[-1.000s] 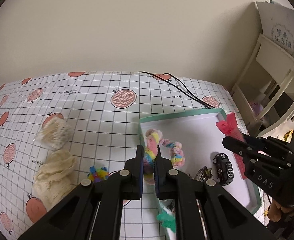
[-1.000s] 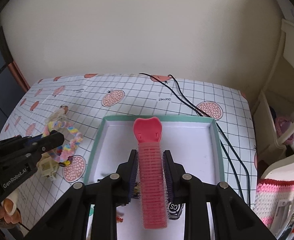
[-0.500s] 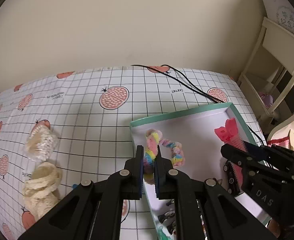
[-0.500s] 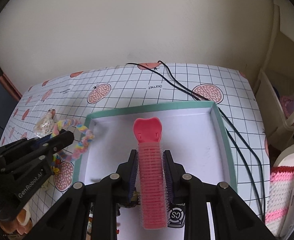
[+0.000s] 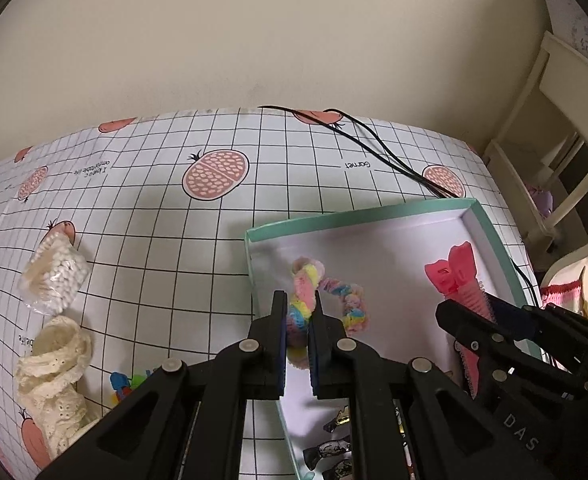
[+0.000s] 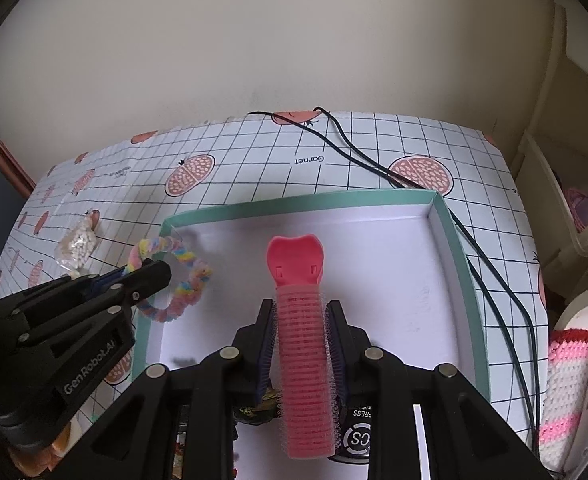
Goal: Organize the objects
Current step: 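Lower the roller and rope ring into the tray and open both tools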
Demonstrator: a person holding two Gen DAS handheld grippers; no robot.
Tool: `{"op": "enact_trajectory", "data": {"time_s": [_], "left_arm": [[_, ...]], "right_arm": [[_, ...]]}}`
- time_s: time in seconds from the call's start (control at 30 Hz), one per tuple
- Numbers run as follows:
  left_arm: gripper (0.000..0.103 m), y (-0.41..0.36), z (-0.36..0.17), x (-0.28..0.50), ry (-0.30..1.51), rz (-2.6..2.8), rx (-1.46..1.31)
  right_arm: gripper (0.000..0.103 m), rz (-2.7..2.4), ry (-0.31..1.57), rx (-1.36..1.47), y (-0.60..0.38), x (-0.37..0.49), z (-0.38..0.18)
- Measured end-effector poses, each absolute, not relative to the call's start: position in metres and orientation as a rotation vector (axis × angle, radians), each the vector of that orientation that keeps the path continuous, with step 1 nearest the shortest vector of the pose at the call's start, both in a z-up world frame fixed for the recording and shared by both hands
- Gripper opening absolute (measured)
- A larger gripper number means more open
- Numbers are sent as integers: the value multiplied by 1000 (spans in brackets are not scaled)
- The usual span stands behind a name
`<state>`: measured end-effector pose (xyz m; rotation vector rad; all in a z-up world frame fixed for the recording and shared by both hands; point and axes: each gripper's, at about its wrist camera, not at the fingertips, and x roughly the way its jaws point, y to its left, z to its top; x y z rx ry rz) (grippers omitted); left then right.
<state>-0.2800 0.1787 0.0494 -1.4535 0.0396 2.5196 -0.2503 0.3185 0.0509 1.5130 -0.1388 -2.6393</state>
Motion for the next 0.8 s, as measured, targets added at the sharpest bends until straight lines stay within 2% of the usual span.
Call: {"op": "enact_trajectory", "data": {"time_s": [0.23, 0.37, 0.7, 0.8], "left_arm": [[11, 178, 49, -280, 34, 2508, -1460], [25, 179, 52, -278, 33, 2503, -1445], [26, 181, 64, -271, 37, 2504, -1406], [27, 179, 67, -270, 34, 2514, -1397]], "right_arm": [[28, -2638, -107, 1528, 315, -251, 50], [28, -2642, -96, 1531, 315, -251, 51], [31, -2651, -67, 1532, 313, -249, 56], [38, -2654, -66, 1526, 312, -249, 58]]}}
